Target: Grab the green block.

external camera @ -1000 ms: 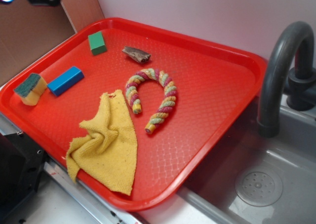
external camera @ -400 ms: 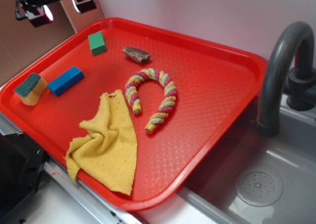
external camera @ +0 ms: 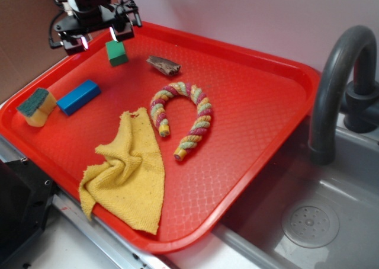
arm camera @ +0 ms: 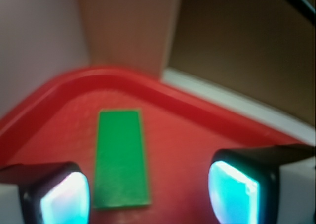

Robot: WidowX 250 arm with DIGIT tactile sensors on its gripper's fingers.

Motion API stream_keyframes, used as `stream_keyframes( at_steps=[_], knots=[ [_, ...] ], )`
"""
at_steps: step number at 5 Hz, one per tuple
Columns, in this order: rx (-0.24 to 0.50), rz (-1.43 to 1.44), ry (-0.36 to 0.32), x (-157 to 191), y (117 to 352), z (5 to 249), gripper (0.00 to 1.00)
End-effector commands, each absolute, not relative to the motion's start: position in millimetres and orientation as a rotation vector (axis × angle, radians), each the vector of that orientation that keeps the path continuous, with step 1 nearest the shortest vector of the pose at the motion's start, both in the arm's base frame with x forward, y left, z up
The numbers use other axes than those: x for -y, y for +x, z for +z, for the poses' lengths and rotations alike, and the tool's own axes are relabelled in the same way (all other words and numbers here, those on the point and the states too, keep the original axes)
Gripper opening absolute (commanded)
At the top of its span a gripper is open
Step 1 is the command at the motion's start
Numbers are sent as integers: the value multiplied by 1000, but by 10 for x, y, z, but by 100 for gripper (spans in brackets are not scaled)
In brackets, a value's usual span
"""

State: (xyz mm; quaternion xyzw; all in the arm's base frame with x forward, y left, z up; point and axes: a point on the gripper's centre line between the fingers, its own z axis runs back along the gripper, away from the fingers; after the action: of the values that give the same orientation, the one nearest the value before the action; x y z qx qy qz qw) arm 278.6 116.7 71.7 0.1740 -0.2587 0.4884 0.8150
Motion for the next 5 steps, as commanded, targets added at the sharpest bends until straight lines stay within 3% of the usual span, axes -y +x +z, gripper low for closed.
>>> stream_keyframes(
  at_steps=[1, 4, 5],
  knots=[
    [607, 1057, 366, -1333, 2980, 816, 100],
    [587, 1042, 385, -1347, 2984, 561, 100],
    [590, 1046, 379, -1337, 2967, 529, 0]
  ],
)
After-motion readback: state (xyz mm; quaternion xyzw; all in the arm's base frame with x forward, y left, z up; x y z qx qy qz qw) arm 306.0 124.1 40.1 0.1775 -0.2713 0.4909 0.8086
